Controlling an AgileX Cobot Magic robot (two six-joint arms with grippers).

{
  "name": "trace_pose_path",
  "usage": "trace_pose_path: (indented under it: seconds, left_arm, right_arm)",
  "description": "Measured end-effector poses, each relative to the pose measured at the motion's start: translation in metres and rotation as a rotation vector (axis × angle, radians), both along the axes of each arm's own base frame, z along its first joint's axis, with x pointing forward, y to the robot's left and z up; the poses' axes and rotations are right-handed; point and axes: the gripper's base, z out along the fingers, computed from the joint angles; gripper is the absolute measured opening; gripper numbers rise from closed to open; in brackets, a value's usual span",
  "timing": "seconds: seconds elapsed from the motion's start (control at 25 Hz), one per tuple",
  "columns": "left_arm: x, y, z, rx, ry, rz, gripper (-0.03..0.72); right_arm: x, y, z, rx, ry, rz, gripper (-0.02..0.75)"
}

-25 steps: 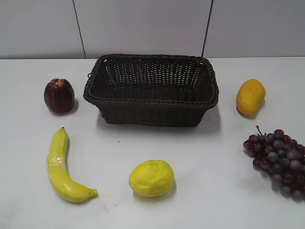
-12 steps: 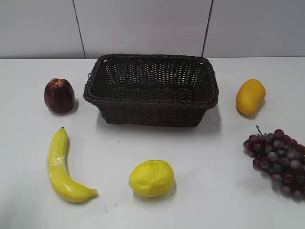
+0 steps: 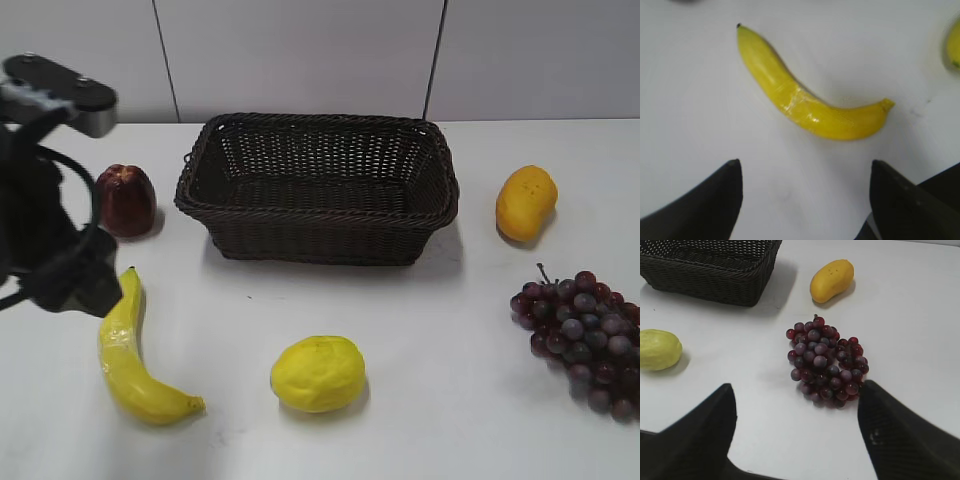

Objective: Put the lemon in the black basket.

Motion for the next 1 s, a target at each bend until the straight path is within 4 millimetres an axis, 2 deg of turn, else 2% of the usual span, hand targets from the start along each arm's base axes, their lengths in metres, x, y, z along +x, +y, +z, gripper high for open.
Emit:
trace_pose_path:
  seconds: [0.2, 0.36, 0.52, 0.64, 0.76, 1.0]
  left_arm:
    - [0.01, -0.056, -0.016, 0.032, 0.028, -0.135, 0.589]
    - [0.013, -0.093, -0.031, 0.049, 0.033, -0.219, 0.589]
    - [0.013, -0.122, -0.043, 0.073, 0.017, -0.351, 0.589]
    - [0.012, -0.135, -0.05, 0.094, -0.009, -0.496, 0.589]
    - [0.012, -0.14, -0.059, 0.12, -0.014, -0.603, 0.589]
    - [0.016, -0.149, -0.067, 0.089, -0.052, -0.661, 0.589]
  right_arm:
    - [0.0, 0.0, 0.0, 0.0, 0.0, 0.0, 0.571]
    - [0.0, 0.0, 0.0, 0.0, 0.0, 0.0, 0.571]
    - [0.0, 0.0, 0.0, 0.0, 0.0, 0.0, 0.571]
    - [0.0, 0.0, 0.0, 0.0, 0.0, 0.0, 0.571]
    - [0.0, 0.0, 0.0, 0.0, 0.0, 0.0, 0.571]
    - [0.0, 0.0, 0.0, 0.0, 0.0, 0.0, 0.571]
